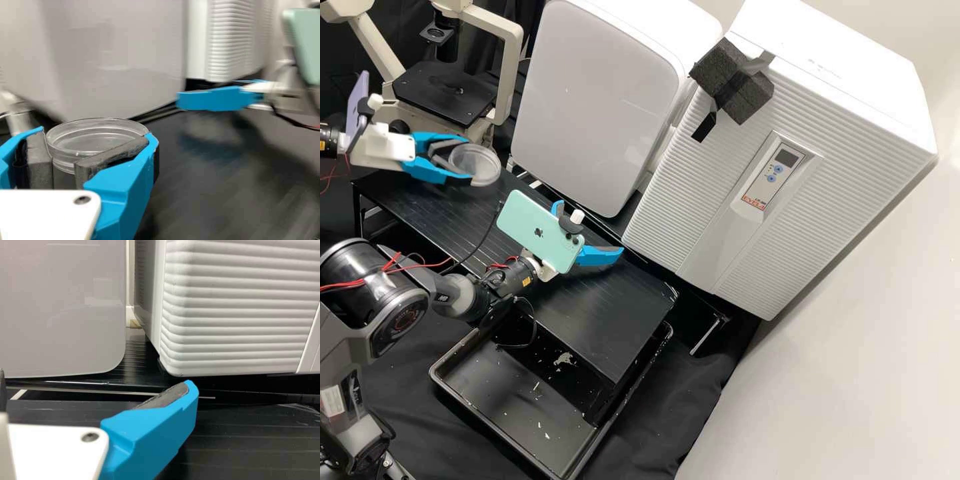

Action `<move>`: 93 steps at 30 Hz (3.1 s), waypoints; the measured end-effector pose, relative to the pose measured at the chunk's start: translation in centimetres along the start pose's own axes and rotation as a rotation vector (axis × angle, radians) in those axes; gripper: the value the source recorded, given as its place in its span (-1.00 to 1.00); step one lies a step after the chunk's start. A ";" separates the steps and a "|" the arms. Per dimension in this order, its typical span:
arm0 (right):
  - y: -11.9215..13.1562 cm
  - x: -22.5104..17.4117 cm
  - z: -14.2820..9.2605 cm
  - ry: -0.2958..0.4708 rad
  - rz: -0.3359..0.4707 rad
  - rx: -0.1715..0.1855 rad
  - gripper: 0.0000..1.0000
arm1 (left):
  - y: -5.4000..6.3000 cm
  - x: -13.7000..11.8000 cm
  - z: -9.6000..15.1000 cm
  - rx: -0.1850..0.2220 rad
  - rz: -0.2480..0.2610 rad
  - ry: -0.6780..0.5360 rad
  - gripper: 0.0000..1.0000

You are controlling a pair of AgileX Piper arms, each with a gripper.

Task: Place the petri dish on the bench

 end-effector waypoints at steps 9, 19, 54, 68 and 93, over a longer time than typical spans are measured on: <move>0.0 0.0 0.0 0.000 0.000 0.000 1.00 | 0.2 2.4 3.5 0.044 -0.019 -0.123 -1.00; 0.0 0.0 0.0 0.000 0.000 0.000 1.00 | -0.6 4.4 3.9 0.070 -0.068 -0.163 -1.00; 0.0 0.0 0.0 0.000 0.000 0.000 1.00 | -2.1 6.1 3.6 -0.099 -0.125 -0.165 1.00; 0.0 0.0 0.0 0.000 0.000 0.000 1.00 | -2.4 5.0 3.7 -0.102 -0.117 -0.184 1.00; 0.0 0.0 0.0 0.000 0.000 0.000 1.00 | -1.4 -5.5 -1.4 0.153 0.237 0.292 1.00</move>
